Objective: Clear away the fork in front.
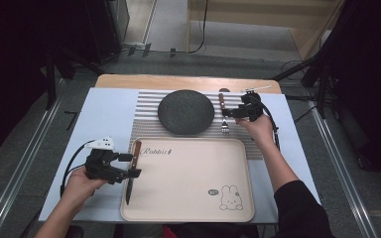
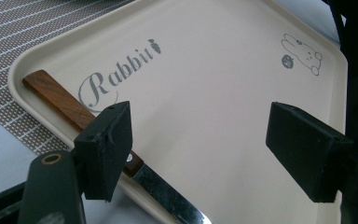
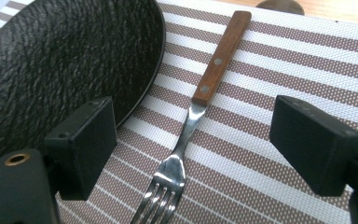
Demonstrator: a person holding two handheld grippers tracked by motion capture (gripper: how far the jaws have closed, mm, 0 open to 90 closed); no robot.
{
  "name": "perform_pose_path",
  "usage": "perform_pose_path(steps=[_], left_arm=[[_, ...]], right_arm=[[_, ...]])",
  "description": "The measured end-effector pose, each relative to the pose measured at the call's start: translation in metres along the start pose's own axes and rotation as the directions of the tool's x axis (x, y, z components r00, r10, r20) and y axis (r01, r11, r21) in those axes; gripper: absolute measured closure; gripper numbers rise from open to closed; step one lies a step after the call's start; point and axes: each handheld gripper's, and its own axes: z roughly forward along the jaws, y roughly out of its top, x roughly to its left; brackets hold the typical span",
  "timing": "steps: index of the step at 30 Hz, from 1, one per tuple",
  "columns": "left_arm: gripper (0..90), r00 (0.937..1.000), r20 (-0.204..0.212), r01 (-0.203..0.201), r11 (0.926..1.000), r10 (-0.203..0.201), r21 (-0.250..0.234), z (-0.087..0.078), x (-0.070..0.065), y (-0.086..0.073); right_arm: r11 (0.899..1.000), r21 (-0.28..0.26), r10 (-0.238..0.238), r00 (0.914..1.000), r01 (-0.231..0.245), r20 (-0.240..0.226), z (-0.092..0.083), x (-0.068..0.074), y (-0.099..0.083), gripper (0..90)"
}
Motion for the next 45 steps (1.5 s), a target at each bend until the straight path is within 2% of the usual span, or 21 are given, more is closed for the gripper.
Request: perform_pose_path(steps=[2,4,18,22,27,34,38,39,45], left_arm=[[22.1,1.0,0.0,0.0,1.0,0.0,0.0,0.0,0.0,0.0],[22.1,1.0,0.001,0.0,1.0,0.0,0.001,0.0,0.0,0.0],[22.1,1.0,-0.001,-0.002,1.0,0.002,0.003,0.001,0.0,0.0],[22.1,1.0,-0.002,-0.002,1.0,0.002,0.004,0.001,0.001,0.0],[22.1,1.0,-0.002,-0.004,1.0,0.004,0.004,0.001,0.001,0.0],[22.1,1.0,-0.003,-0.004,1.0,0.004,0.004,0.0,0.001,0.0],[22.1,1.0,-0.002,-0.004,1.0,0.004,0.003,0.0,0.001,0.0],[22.1,1.0,-0.002,-0.003,1.0,0.003,0.004,0.001,0.001,0.0],[22.1,1.0,-0.005,-0.004,1.0,0.004,0.004,0.0,0.001,0.0]], right_arm=[[1.0,0.007,0.004,1.0,-0.004,0.008,0.003,0.0,0.001,14.9],[1.0,0.005,0.013,0.9999,-0.013,0.008,0.006,0.0,0.003,22.1],[0.999,0.022,0.043,0.9967,-0.045,0.068,0.026,-0.001,0.009,23.0],[0.998,0.022,0.052,0.9958,-0.054,0.076,0.031,-0.001,0.01,28.9],[0.997,0.027,0.067,0.9934,-0.07,0.093,0.038,0.0,0.011,31.0],[0.995,0.052,0.075,0.9912,-0.081,0.109,0.045,0.003,0.011,38.7],[0.993,0.077,0.077,0.9906,-0.086,0.113,0.048,0.005,0.013,44.9],[0.992,0.097,0.073,0.9904,-0.085,0.117,0.049,0.006,0.014,46.2],[0.985,0.139,0.08,0.9835,-0.103,0.162,0.054,0.011,0.02,56.6]])
